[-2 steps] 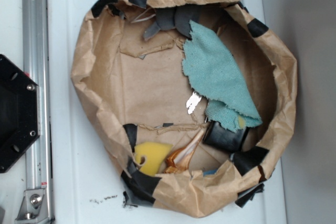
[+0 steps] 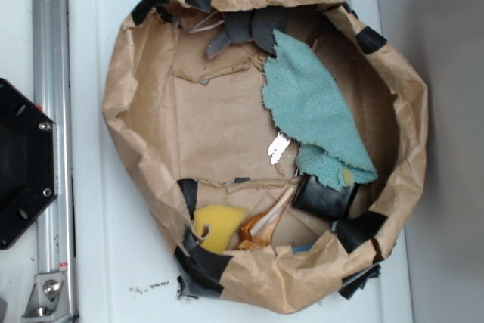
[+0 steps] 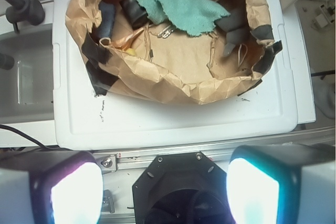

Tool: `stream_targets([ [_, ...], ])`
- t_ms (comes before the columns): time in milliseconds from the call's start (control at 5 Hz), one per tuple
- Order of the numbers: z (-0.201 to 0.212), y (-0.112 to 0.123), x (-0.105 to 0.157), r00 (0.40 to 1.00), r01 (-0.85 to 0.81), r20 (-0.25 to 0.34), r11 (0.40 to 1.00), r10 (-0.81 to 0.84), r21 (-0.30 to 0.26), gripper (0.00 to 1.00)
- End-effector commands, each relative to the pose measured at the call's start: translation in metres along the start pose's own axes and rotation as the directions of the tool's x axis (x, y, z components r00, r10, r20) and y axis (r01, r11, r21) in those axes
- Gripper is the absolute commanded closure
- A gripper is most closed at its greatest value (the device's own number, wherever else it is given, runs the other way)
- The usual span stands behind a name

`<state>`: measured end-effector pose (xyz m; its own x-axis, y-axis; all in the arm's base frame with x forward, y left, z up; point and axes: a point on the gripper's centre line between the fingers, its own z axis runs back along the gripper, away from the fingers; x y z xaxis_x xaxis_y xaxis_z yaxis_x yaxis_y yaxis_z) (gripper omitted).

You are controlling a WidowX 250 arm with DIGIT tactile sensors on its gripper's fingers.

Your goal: Grab the gray animal.

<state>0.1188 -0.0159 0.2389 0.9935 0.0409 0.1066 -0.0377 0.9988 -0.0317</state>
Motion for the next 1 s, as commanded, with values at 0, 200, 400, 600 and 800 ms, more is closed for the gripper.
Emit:
stream_targets([
  [0,-0.057,0.026,0.097,0.987,0.066,0.141,0.996,-0.073,0.053,0.0],
  [200,-0.075,0.035,0.126,0.98,0.118,0.157,0.993,-0.121,0.031,0.0],
  [400,-0.103,0.044,0.137,0.98,0.167,0.108,0.986,-0.168,0.021,0.0],
  [600,-0.139,0.047,0.132,0.956,0.266,0.115,0.962,-0.272,0.059,0.0],
  [800,-0.167,0.054,0.134,0.916,0.36,0.146,0.926,-0.374,0.114,0.0],
])
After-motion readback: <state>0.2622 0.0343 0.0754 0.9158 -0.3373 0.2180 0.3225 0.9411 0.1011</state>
